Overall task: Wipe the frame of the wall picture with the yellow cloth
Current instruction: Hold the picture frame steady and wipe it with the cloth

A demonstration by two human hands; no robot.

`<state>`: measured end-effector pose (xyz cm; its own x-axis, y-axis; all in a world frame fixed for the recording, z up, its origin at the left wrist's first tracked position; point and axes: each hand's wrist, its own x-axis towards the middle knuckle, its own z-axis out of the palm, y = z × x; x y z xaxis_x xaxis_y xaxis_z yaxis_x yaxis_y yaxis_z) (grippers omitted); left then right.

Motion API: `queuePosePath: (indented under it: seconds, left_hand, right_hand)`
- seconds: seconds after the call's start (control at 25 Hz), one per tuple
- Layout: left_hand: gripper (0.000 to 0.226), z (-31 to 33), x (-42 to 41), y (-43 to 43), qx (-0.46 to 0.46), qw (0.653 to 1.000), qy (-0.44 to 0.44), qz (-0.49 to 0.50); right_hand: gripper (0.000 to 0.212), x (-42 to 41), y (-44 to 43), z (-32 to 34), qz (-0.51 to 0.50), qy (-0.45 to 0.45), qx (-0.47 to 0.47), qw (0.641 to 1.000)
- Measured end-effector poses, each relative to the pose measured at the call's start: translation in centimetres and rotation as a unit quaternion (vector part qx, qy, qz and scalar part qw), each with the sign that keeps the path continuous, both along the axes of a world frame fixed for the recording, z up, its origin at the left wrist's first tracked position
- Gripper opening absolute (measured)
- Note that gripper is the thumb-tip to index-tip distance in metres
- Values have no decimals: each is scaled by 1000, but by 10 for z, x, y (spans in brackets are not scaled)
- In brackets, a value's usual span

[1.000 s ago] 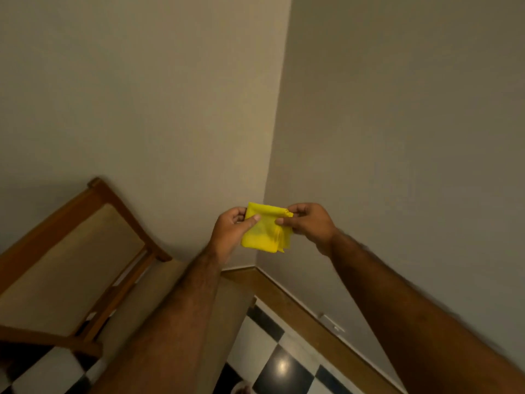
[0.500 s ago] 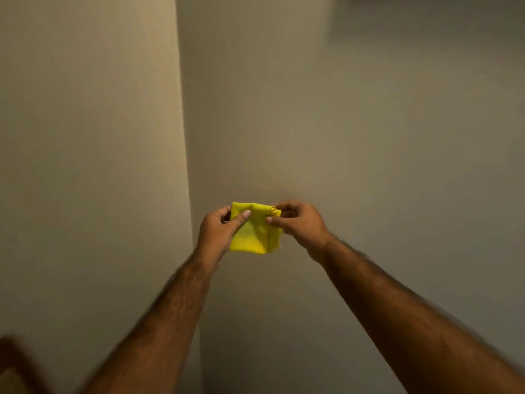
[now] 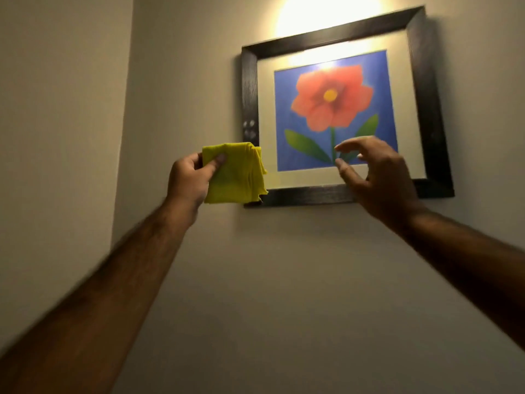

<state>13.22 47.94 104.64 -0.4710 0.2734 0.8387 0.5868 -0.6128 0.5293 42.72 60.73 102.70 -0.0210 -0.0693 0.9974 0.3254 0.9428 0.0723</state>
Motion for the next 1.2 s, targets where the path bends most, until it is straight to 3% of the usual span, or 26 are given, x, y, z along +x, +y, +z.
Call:
queuePosePath:
  seconds: [0.16, 0.44, 0.52, 0.68, 0.76, 0.84, 1.08, 1.2]
  left_hand:
    - [24, 67, 7, 20, 33, 998, 12, 45]
    - [43, 142, -2, 56, 57, 996, -53, 51]
    - [46, 146, 2, 68, 56, 990, -39, 121]
    - [42, 134, 14, 83, 149, 931, 82, 324]
    - [27, 131, 18, 84, 181, 869, 202, 414]
    - [19, 122, 21, 92, 172, 821, 315, 443]
    - [82, 45, 12, 115, 47, 860, 352, 367]
    - [91, -8, 10, 116, 31, 858, 344, 380]
  right_hand:
    - [53, 61, 28, 62, -163, -1, 50, 985]
    - [98, 100, 71, 110, -285, -36, -90, 954]
    - [109, 98, 85, 105, -286, -56, -112, 950]
    - [118, 87, 113, 82, -284, -67, -125, 948]
    - [115, 83, 120, 78, -273, -49, -118, 954]
    - [113, 79, 124, 76, -272, -41, -109, 955]
    - [110, 70, 130, 68, -318, 1, -76, 945]
    - [110, 70, 128, 68, -318, -3, -76, 945]
